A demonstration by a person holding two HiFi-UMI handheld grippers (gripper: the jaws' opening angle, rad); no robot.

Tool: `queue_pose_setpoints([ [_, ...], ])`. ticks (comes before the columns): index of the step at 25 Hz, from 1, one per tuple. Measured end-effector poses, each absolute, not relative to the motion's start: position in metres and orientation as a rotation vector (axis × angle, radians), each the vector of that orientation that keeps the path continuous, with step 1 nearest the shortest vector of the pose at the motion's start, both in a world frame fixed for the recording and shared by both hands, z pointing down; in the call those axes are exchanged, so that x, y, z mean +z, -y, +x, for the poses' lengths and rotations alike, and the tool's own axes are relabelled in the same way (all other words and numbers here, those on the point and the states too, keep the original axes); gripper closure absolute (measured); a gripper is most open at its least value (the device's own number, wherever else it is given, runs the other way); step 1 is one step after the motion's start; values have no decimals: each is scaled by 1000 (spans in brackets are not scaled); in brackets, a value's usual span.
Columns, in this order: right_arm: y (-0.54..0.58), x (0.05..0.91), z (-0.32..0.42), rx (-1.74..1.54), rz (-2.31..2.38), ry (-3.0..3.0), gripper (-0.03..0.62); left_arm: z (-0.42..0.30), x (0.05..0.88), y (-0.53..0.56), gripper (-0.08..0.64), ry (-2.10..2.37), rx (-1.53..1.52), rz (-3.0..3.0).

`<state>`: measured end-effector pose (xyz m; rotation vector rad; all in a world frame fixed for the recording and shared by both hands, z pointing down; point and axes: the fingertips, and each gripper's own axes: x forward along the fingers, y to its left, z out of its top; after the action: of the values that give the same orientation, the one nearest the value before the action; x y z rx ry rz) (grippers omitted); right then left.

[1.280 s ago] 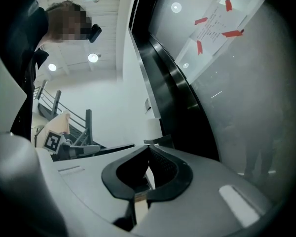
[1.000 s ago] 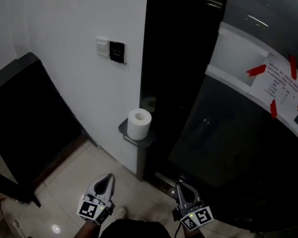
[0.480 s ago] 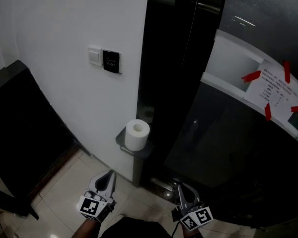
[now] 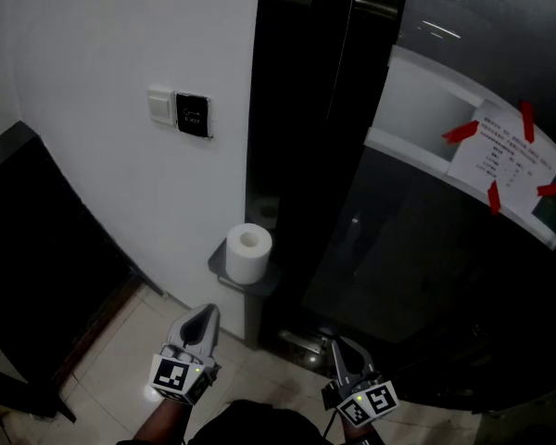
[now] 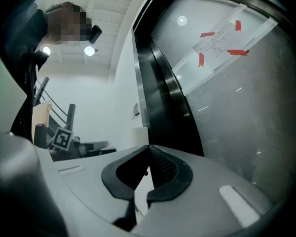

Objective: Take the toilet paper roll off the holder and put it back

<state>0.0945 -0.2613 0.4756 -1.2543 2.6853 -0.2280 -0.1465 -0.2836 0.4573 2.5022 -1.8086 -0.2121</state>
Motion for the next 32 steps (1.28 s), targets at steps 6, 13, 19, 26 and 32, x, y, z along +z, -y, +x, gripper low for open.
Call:
queue_pose_setpoints([
  [6, 262, 476, 100, -230, -1282, -2677, 578, -143, 453, 317, 513, 1780, -186, 2522],
  [13, 262, 481, 98, -253, -1285, -2686, 578, -133, 449, 348, 319, 1703, -107, 2539],
  [19, 264, 479, 105, -238, -1317, -2661, 578, -131, 444, 372, 269, 1745, -56, 2554],
  [26, 265, 479, 119, -235, -1378, -2632, 578, -117, 448, 400, 104, 1716, 26, 2553],
  [32, 267, 476, 133, -215, -1429, -2606, 578, -109, 452, 421, 103, 1729, 80, 2546],
])
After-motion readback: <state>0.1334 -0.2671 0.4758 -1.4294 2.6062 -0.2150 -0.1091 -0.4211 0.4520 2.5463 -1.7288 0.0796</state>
